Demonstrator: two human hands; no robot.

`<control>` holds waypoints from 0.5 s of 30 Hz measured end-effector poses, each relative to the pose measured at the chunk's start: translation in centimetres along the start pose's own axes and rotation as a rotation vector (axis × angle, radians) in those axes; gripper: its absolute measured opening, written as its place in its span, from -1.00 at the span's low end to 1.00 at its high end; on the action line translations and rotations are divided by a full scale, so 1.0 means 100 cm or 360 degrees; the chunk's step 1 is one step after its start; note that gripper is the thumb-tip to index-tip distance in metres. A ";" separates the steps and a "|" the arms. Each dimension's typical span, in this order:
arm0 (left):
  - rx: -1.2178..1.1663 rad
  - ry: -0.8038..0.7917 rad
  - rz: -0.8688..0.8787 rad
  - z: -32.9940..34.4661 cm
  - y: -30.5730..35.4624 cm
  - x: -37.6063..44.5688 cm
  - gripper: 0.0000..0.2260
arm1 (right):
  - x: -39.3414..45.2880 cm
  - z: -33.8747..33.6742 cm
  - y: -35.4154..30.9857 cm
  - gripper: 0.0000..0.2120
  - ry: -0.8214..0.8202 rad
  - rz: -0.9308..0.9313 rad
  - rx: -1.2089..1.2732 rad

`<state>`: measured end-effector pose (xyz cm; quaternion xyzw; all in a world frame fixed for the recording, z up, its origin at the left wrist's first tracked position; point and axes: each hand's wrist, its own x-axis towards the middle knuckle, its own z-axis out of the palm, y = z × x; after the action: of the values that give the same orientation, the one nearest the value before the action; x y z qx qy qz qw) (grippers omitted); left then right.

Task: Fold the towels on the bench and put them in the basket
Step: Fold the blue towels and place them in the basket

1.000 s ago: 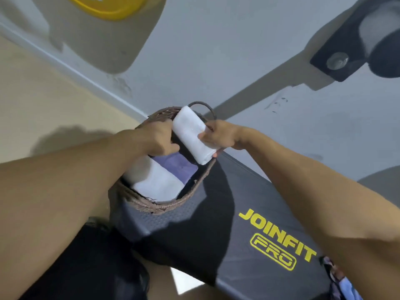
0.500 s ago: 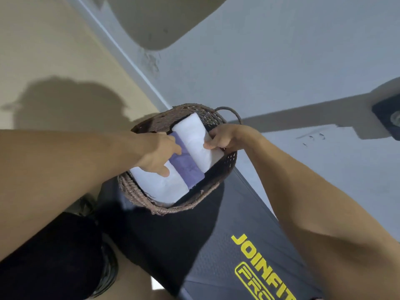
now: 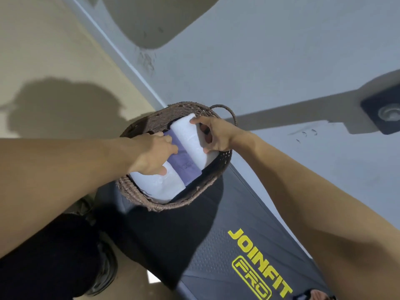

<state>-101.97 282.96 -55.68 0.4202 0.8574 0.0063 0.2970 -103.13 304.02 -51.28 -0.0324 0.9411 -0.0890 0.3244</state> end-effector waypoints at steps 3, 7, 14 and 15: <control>0.0067 0.0006 -0.0052 -0.016 0.016 -0.004 -0.52 | -0.042 -0.004 0.005 -0.27 0.0341 -0.0025 0.0286; -0.0044 0.0540 -0.0088 -0.047 0.068 -0.003 -0.77 | -0.135 0.009 0.028 -0.56 0.0772 0.0047 0.0658; -0.0406 0.0350 0.0598 -0.049 0.234 0.001 -0.87 | -0.308 0.097 0.098 -0.75 0.0785 0.0729 0.0782; -0.0380 0.0292 0.0666 -0.040 0.255 0.000 -0.86 | -0.331 0.114 0.108 -0.75 0.0796 0.0838 0.0834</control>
<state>-85.74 300.46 -45.73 0.5480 0.7684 0.2071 0.2577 -70.07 316.92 -42.06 0.3141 0.9125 -0.2439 0.0958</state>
